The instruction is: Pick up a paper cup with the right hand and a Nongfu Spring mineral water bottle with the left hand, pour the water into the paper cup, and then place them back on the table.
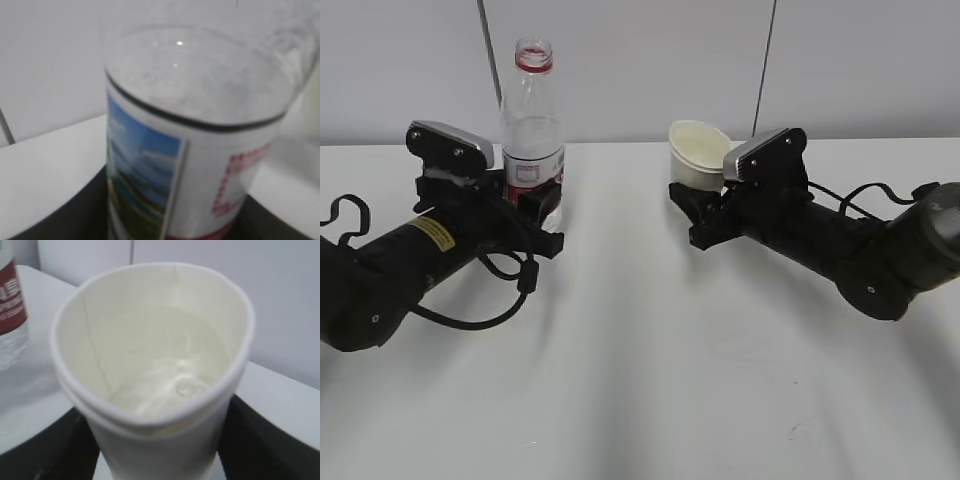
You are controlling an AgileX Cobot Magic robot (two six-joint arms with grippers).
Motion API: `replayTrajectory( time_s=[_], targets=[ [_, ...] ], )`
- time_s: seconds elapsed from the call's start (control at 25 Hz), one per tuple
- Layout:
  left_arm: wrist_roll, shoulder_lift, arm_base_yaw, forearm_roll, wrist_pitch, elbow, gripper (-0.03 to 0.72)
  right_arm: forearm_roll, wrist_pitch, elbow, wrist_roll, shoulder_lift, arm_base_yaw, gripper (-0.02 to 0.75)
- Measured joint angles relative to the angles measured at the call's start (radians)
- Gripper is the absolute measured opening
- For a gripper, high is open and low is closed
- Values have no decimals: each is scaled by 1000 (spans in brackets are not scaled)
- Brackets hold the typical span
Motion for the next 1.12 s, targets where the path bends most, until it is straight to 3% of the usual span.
replayTrajectory(
  time_s=[0.24,0.56,1.12],
  targets=[
    [-95,26,0,51,-83,0,349,149,-40,0,-9,78,0,486],
    [-183,109,-1,162,-87,0,349,153,-88,0,-11,149,0,486],
    [-205,165,-1,177,-123,-4,349,145,-132,-2,-25,201,0,486]
  ],
)
